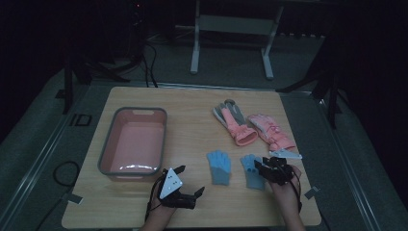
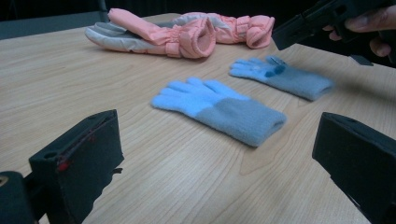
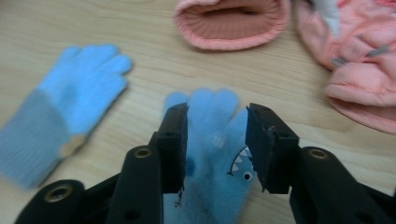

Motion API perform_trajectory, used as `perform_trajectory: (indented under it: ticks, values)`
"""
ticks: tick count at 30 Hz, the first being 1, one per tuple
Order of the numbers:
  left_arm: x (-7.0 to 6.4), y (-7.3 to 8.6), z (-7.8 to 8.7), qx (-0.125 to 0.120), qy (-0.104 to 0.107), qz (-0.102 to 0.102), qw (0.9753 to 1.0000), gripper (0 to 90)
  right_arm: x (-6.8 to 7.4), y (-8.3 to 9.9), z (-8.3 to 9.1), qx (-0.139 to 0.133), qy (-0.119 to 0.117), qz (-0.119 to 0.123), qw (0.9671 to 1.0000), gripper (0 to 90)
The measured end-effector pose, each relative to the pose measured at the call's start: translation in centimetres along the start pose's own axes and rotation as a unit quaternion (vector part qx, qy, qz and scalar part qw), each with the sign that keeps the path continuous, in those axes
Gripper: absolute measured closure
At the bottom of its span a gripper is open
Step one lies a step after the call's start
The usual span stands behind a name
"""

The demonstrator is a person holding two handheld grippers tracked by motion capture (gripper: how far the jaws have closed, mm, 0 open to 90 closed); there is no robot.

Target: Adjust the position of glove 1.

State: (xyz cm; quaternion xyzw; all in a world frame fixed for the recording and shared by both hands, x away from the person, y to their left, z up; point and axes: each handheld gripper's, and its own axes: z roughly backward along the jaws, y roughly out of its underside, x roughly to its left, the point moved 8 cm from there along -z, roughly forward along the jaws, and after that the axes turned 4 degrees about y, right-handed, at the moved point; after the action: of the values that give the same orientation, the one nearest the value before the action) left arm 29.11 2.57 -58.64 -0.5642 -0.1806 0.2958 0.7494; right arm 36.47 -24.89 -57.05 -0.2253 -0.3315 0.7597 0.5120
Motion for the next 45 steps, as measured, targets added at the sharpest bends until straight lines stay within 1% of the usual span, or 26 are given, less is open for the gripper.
perform_trajectory:
  ticks: [2, 4, 7, 9, 12, 13, 16, 17, 19, 22, 23, 25, 26, 27, 29, 31, 32, 33, 34, 37, 38, 39, 40, 41, 42, 45]
  values:
    - [0.0, 0.0, 0.0, 0.001, 0.001, 0.001, 1.0000, 1.7, -0.1, 0.2, 0.0, 0.006, -0.024, 0.015, 0.9996, 58.3]
    - [0.0, 0.0, 0.0, 0.001, 0.001, 0.003, 1.0000, 1.7, 0.0, 0.6, -0.1, 0.015, -0.033, 0.024, 0.9990, 58.4]
    - [0.1, 0.0, 0.0, 0.001, -0.001, 0.004, 1.0000, 1.6, 0.5, 1.4, -0.4, 0.027, -0.048, 0.042, 0.9976, 58.5]
    - [0.1, 0.0, 0.0, 0.001, -0.001, 0.003, 1.0000, 1.6, 0.9, 1.9, -0.6, 0.028, -0.052, 0.053, 0.9969, 58.5]
    - [0.0, 0.0, 0.0, 0.001, -0.002, 0.002, 1.0000, 1.6, 1.2, 2.6, -1.2, 0.031, -0.050, 0.063, 0.9963, 58.8]
    - [0.0, 0.0, 0.0, 0.001, -0.002, 0.001, 1.0000, 1.6, 1.2, 2.9, -1.4, 0.036, -0.044, 0.067, 0.9962, 58.9]
    - [0.0, 0.0, 0.0, 0.001, -0.003, -0.001, 1.0000, 1.7, 1.2, 3.2, -1.6, 0.030, -0.035, 0.078, 0.9959, 58.9]
    - [0.0, 0.0, 0.0, 0.001, -0.003, -0.002, 1.0000, 1.7, 1.2, 3.2, -1.6, 0.027, -0.032, 0.077, 0.9961, 58.9]
    - [0.0, 0.0, 0.0, 0.002, -0.003, -0.002, 1.0000, 1.6, 1.2, 3.3, -1.7, 0.016, -0.031, 0.068, 0.9970, 59.7]
    - [0.0, 0.0, 0.0, 0.002, -0.002, -0.002, 1.0000, 1.6, 1.2, 3.4, -1.8, 0.008, -0.029, 0.068, 0.9972, 62.2]
    - [0.0, 0.0, 0.0, 0.002, -0.003, -0.002, 1.0000, 1.6, 1.2, 3.4, -1.8, 0.006, -0.028, 0.068, 0.9973, 64.0]
    - [0.0, 0.0, 0.0, 0.002, -0.003, -0.003, 1.0000, 1.7, 1.2, 3.4, -1.9, 0.004, -0.022, 0.065, 0.9976, 72.6]
    - [0.0, 0.0, 0.0, 0.002, -0.003, -0.003, 1.0000, 1.7, 1.1, 3.3, -1.9, 0.006, -0.019, 0.065, 0.9977, 79.9]
    - [0.0, 0.0, 0.0, 0.003, -0.003, -0.003, 1.0000, 1.7, 1.1, 3.3, -1.9, 0.012, -0.016, 0.068, 0.9975, 82.9]
    - [0.0, 0.0, 0.0, 0.003, -0.003, -0.002, 1.0000, 1.7, 1.1, 3.1, -1.9, 0.027, -0.011, 0.076, 0.9967, 84.4]
    - [0.0, 0.0, 0.0, 0.002, -0.002, -0.002, 1.0000, 1.7, 1.2, 3.0, -1.9, 0.031, -0.002, 0.070, 0.9970, 84.9]
    - [0.0, 0.0, 0.0, 0.002, -0.003, -0.002, 1.0000, 1.7, 1.3, 3.0, -1.8, 0.034, -0.004, 0.062, 0.9975, 85.1]
    - [0.0, 0.0, 0.0, 0.002, -0.003, -0.002, 1.0000, 1.6, 1.3, 2.8, -1.7, 0.035, -0.009, 0.049, 0.9982, 85.2]
    - [0.0, 0.0, 0.0, 0.002, -0.003, -0.002, 1.0000, 1.7, 1.3, 2.4, -1.3, 0.029, -0.013, 0.037, 0.9988, 85.2]
    - [0.0, 0.0, 0.0, 0.002, -0.003, -0.002, 1.0000, 1.7, 1.5, 0.9, 0.0, 0.006, -0.007, 0.031, 0.9995, 85.2]
    - [0.0, 0.0, 0.0, 0.002, -0.003, -0.002, 1.0000, 1.7, 1.7, 0.3, 0.4, -0.002, -0.005, 0.035, 0.9994, 85.2]
    - [0.0, 0.0, 0.0, 0.002, -0.003, -0.002, 1.0000, 1.6, 1.8, -0.3, 0.9, -0.008, -0.004, 0.032, 0.9994, 85.2]
    - [0.0, 0.0, 0.0, 0.002, -0.003, -0.002, 1.0000, 1.6, 1.8, -0.3, 0.9, -0.008, -0.004, 0.032, 0.9994, 85.2]
    - [0.0, 0.0, 0.0, 0.002, -0.003, -0.002, 1.0000, 1.6, 2.1, -1.0, 1.3, -0.014, -0.013, 0.023, 0.9995, 85.2]
    - [0.0, 0.0, 0.0, 0.002, -0.003, -0.002, 1.0000, 1.7, 2.7, -2.4, 2.2, -0.027, 0.000, 0.037, 0.9990, 85.2]
    - [0.0, 0.0, 0.0, 0.002, -0.003, -0.002, 1.0000, 1.7, 4.0, -4.0, 3.0, -0.038, 0.002, 0.041, 0.9984, 85.3]
